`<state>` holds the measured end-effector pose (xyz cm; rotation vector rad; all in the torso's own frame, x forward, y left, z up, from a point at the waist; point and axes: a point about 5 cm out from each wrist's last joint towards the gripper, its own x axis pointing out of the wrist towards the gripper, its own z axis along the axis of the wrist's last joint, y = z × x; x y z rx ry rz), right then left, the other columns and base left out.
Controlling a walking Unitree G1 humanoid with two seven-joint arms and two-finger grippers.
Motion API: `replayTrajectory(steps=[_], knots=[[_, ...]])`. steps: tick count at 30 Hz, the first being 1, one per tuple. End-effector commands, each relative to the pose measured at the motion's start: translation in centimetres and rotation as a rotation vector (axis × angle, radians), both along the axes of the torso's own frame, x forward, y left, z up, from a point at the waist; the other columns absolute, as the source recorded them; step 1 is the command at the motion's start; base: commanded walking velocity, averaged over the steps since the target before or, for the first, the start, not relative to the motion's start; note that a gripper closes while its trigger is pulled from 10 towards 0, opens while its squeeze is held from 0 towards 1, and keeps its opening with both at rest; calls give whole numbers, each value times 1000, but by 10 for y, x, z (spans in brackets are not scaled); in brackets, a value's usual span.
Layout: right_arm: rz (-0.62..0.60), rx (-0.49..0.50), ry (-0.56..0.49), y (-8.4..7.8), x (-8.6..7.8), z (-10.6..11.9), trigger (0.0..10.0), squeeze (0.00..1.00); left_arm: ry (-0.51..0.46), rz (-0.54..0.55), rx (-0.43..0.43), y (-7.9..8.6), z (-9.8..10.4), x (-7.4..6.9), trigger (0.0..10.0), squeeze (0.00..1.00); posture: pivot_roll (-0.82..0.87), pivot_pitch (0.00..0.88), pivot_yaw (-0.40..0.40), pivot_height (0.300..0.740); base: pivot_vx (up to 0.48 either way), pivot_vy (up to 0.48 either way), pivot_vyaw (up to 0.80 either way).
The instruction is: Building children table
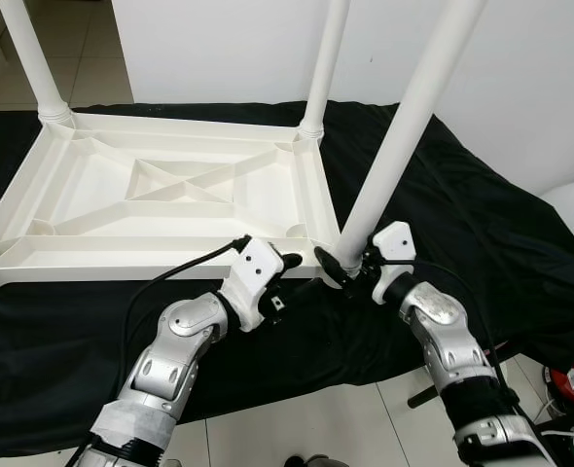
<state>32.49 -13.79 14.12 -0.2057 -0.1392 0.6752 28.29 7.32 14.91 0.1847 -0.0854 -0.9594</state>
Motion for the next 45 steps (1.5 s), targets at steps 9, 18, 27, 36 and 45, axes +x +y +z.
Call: replayTrajectory(steps=[9, 18, 27, 36, 45], knots=[[52, -23, 67, -1, 0, -14, 0, 0, 2, 31, 17, 5, 0, 1, 10000, 0, 83, 108, -79, 740, 0, 0, 0], [-76, 15, 79, 0, -2, -18, 0, 0, 5, 58, 17, 11, -1, 1, 10000, 0, 88, 95, -94, 740, 0, 0, 0], [-361, 180, 149, 18, -7, -22, 0, 0, 13, 68, 5, 10, -2, 0, 10000, 0, 91, 72, -101, 740, 0, 0, 0], [-542, 302, 159, 38, -11, -13, 0, 0, 23, 57, -29, 4, 2, 0, 10000, 0, 73, 69, -100, 740, 0, 0, 0], [-457, 315, 90, 40, -18, -3, 10000, 0, 34, 41, -28, 2, 0, -3, 10000, 0, 69, 68, -97, 740, 0, 0, 0]])
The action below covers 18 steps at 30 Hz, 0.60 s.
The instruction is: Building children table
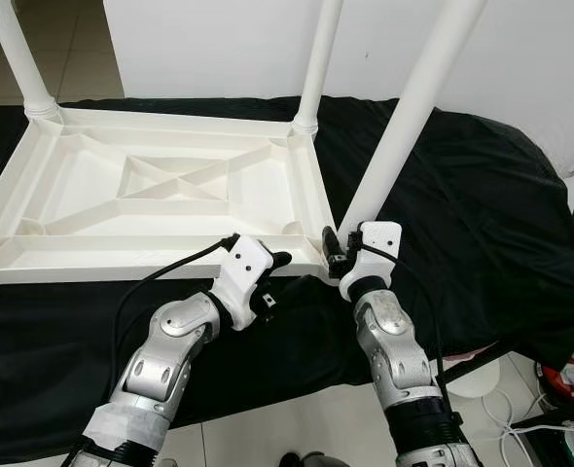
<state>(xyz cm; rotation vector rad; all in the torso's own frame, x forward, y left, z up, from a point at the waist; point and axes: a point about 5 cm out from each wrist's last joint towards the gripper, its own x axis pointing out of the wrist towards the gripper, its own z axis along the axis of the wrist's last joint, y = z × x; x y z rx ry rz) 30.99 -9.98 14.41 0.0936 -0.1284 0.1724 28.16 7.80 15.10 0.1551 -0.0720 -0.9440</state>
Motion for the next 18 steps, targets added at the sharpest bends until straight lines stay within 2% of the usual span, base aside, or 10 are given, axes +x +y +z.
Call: replayTrajectory(steps=[1, 7, 8, 9, 13, 15, 18], knots=[[43, 11, 13, 1, -5, -6, 10000, 1000, 11, 23, -7, -3, -2, -2, 10000, 0, 68, 64, -98, 740, 0, 0, 0], [54, -6, -22, -10, -9, -6, 10000, 1000, 13, 25, -12, -5, -2, -2, 10000, 0, 69, 56, -101, 740, 0, 0, 0], [96, -12, -21, -14, -11, -7, 10000, 953, 13, 25, -13, -5, -2, -2, 10000, 0, 70, 55, -102, 740, 0, 0, 0], [151, -17, -13, -20, -13, -9, 10000, 0, 13, 25, -14, -6, -2, -1, 10000, 0, 70, 49, -101, 740, 0, 0, 0], [238, -36, -4, -30, -16, -11, 10000, 0, 12, 25, -15, -6, -2, -1, 10000, 0, 69, 44, -101, 740, 0, 0, 0], [339, -88, -4, -42, -15, -10, 10000, 0, 10, 24, -14, -6, -2, 0, 10000, 0, 66, 34, -99, 740, 0, 0, 0], [377, -114, 5, -48, -13, -10, 10000, 0, 6, 24, -12, -6, -1, 1, 10000, 0, 67, 28, -102, 740, 0, 0, 0]])
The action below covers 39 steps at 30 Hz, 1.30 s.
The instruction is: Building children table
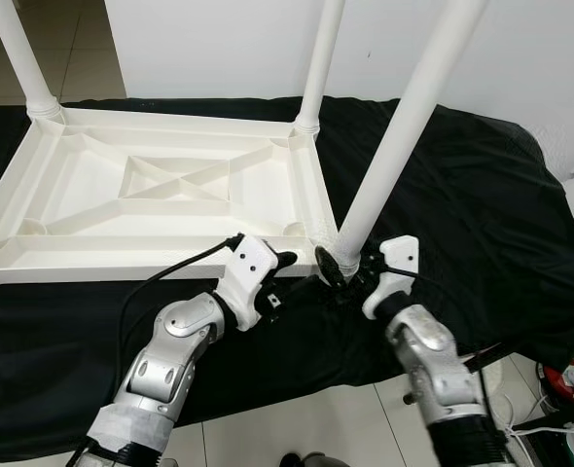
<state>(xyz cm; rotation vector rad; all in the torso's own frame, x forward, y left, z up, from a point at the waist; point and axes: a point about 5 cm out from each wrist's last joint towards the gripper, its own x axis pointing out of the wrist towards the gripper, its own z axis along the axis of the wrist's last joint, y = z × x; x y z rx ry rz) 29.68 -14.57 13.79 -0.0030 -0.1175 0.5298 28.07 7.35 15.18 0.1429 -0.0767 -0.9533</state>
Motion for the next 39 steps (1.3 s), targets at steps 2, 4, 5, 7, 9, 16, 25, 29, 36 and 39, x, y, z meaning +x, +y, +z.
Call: replayTrajectory(steps=[2, 4, 5, 7, 9, 16, 25, 29, 36, 39], knots=[[61, -37, 28, -6, 2, -3, 10000, 0, 2, 33, 1, -2, -2, 2, 10000, 0, 67, 28, -102, 740, 0, 0, 0], [100, -99, 26, -14, 9, -1, 10000, 0, -3, 38, 2, -1, -1, 4, 10000, 0, 71, 19, -103, 740, 0, 0, 0], [116, -134, 23, -17, 14, 0, 10000, 0, -5, 41, 1, 0, 0, 4, 10000, 0, 71, 19, -103, 740, 0, 0, 0], [125, -155, 22, -18, 17, 0, 10000, 0, -5, 42, 1, 0, 0, 5, 10000, 0, 74, 14, -102, 740, 0, 0, 0], [140, -176, 29, -17, 26, 0, 10000, 0, -7, 43, 1, 0, 0, 6, 10000, 0, 79, 10, -102, 740, 0, 0, 0], [204, -212, 47, -6, 39, -3, 10000, 0, -10, 46, 3, 0, 1, 7, 10000, 0, 85, 9, -101, 740, 0, 0, 0], [414, -225, 71, 21, 38, -11, 0, 0, -18, 60, 4, 1, 2, 7, 10000, 0, 101, 13, -109, 740, 0, 0, 0], [422, -221, 82, 22, 36, -18, 0, 0, -21, 70, -5, 1, 3, 7, 10000, 0, 108, 19, -121, 740, 0, 0, 0], [359, -221, 106, 18, 31, -29, 10000, 0, -19, 73, -7, 1, 3, 7, 10000, 0, 96, 27, -115, 740, 0, 0, 0], [279, -268, 111, 17, 31, -34, 10000, 0, -19, 71, -9, 1, 4, 9, 10000, 0, 89, 34, -109, 740, 0, 0, 0]])
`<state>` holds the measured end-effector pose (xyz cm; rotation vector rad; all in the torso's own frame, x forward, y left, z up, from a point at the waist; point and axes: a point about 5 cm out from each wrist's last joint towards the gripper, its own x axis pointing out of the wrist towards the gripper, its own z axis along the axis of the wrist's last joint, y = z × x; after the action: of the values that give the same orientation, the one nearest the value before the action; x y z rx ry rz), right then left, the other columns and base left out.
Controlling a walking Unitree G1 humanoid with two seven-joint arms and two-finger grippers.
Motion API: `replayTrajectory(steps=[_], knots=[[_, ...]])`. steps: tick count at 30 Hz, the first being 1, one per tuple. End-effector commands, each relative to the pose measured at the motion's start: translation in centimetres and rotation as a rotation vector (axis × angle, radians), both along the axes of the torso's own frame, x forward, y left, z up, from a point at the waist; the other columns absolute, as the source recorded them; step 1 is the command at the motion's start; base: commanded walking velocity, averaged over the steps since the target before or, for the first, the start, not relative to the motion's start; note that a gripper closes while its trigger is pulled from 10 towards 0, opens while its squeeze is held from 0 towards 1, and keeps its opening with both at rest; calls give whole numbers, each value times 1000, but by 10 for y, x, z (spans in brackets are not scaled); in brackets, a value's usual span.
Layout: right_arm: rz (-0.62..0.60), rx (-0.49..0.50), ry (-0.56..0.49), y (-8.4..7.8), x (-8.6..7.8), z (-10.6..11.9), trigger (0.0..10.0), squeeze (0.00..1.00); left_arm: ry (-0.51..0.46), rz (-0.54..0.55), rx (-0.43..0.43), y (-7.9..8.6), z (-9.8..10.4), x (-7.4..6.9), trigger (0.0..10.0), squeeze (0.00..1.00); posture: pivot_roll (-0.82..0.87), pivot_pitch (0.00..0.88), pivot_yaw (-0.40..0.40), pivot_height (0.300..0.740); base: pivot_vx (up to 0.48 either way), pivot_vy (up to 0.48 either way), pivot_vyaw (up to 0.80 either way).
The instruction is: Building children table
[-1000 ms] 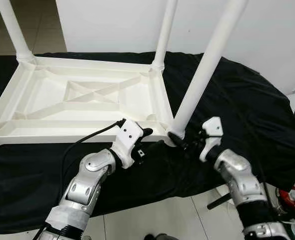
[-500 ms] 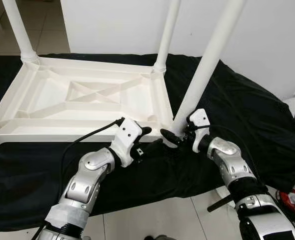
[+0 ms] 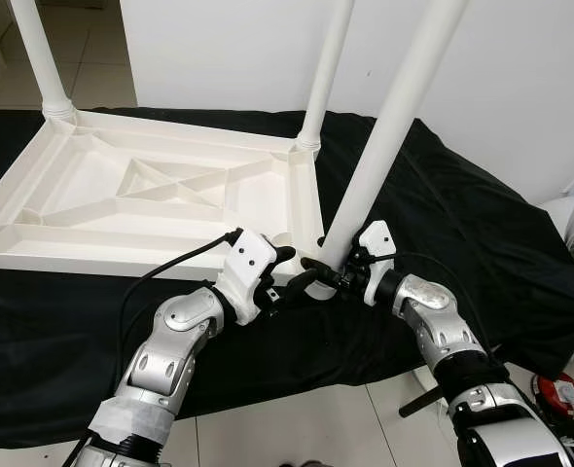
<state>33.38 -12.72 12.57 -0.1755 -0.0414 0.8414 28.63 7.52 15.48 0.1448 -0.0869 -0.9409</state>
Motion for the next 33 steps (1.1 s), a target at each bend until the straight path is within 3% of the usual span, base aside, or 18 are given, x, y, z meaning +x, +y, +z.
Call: replayTrajectory(steps=[1, 3, 4, 5, 8, 15, 16, 21, 23, 24, 28, 29, 33], knots=[[-71, -93, 64, -3, -5, -22, 10000, 0, -9, 58, -6, 0, 1, 3, 10000, 0, 85, 39, -104, 740, 0, 0, 0], [-138, -89, 63, -6, -3, -23, 10000, 0, -8, 55, -6, -1, 2, 4, 10000, 0, 81, 43, -100, 740, 0, 0, 0], [-230, -71, 65, -11, 0, -22, 10000, 0, -6, 50, -4, -1, 1, 3, 10000, 0, 78, 46, -97, 740, 0, 0, 0], [-230, -71, 65, -11, 0, -22, 10000, 0, -6, 50, -4, -1, 1, 3, 10000, 0, 78, 46, -97, 740, 0, 0, 0], [-429, 0, 63, -20, 1, -20, 10000, 0, 3, 38, 0, -2, 0, 2, 10000, 0, 70, 60, -85, 740, 0, 0, 0], [-664, 103, 72, -25, -2, -29, 10000, 0, 10, 29, 1, -3, -1, 0, 10000, 0, 61, 70, -81, 740, 0, 0, 0], [-801, 146, 78, -17, -8, -37, 10000, 0, 15, 24, -1, -4, -2, -1, 10000, 0, 60, 73, -79, 740, 0, 0, 0], [-854, 188, 63, 0, -13, -36, 10000, 0, 16, 22, -2, -5, -2, -1, 10000, 0, 60, 74, -78, 740, 0, 0, 0], [-803, 200, 59, 23, -16, -31, 10000, 0, 14, 22, 1, -6, -2, 0, 10000, 0, 58, 73, -79, 740, 0, 0, 0], [-790, 188, 38, 28, -17, -28, 10000, 0, 14, 23, 2, -6, -2, 0, 10000, 0, 58, 74, -80, 740, 0, 0, 0], [-789, 179, 26, 21, -16, -26, 10000, 0, 13, 24, 1, -6, -1, 0, 10000, 0, 61, 74, -87, 740, 0, 0, 0], [-785, 208, 29, 19, -16, -25, 10000, 1000, 14, 27, 0, -5, -1, 0, 10000, 0, 63, 75, -89, 740, 0, 0, 0], [-745, 267, 9, 18, -19, -21, 10000, 1000, 14, 35, -2, -4, -2, 0, 10000, 0, 69, 76, -92, 740, 0, 0, 0]])
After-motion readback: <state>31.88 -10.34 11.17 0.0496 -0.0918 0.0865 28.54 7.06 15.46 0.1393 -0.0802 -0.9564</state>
